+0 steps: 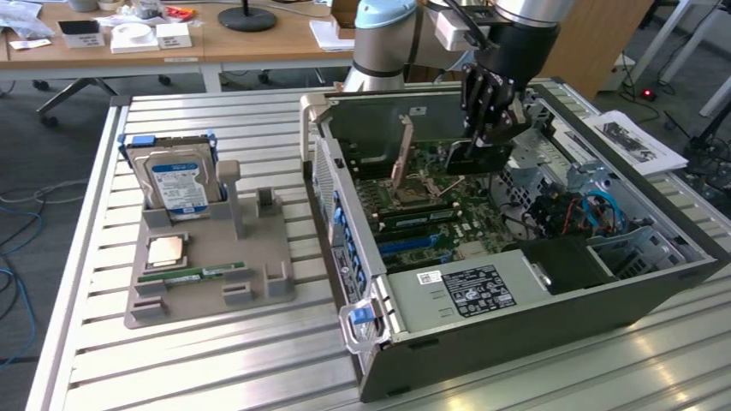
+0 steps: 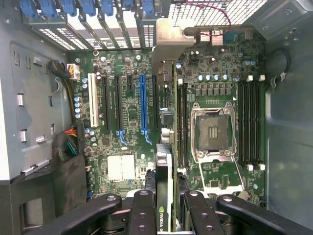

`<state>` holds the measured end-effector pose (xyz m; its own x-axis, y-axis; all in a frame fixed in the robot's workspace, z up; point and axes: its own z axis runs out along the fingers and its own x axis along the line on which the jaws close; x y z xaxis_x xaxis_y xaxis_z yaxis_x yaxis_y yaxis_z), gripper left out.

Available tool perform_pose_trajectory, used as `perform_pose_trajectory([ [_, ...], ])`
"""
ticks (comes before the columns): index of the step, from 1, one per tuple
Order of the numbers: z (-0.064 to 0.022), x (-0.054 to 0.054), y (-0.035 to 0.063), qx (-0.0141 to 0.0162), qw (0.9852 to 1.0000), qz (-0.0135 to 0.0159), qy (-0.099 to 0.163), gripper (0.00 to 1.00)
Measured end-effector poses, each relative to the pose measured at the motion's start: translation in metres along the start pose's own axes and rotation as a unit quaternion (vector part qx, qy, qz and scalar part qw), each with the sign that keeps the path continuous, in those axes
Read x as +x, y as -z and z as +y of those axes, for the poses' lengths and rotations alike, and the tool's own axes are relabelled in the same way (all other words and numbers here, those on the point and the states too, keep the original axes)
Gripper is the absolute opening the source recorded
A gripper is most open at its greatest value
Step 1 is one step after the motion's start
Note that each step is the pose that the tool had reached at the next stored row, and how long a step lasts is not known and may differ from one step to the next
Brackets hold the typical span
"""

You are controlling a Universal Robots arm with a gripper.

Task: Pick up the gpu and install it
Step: 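Insert the gpu into the slot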

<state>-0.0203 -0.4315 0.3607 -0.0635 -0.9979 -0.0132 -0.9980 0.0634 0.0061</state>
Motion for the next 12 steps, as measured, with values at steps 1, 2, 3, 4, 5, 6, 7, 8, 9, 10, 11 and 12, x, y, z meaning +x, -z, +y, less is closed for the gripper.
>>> perform_pose_trajectory([
  [1,0.0,0.0,0.0,-0.0007,1.0,0.0,0.0,0.27],
  [2,0.0,0.0,0.0,-0.0015,1.0,0.0001,0.0,0.27],
  [3,0.0,0.0,0.0,-0.0018,1.0,0.0001,0.0,0.27],
  [4,0.0,0.0,0.0,-0.0019,1.0,0.0001,0.0,0.27],
  [5,0.0,0.0,0.0,-0.0019,1.0,0.0001,0.0,0.27],
  [6,-0.0001,0.0,0.0,-0.0019,1.0,0.0001,0.0,0.27],
  [7,0.0,0.0,0.0,-0.0019,1.0,0.0001,0.0,0.27],
  [8,-0.0001,0.0,0.0,-0.0019,1.0,0.0001,0.0,0.27],
  [9,-0.0001,0.0,0.0,-0.002,1.0,0.0001,0.0,0.27],
  [10,-0.0001,0.0,0.0,-0.0019,1.0,0.0001,0.0,0.27],
  [11,-0.0001,0.0,0.0,-0.0019,1.0,0.0001,0.0,0.27],
  [12,-0.0001,0.0,0.0,-0.0019,1.0,0.0001,0.0,0.27],
])
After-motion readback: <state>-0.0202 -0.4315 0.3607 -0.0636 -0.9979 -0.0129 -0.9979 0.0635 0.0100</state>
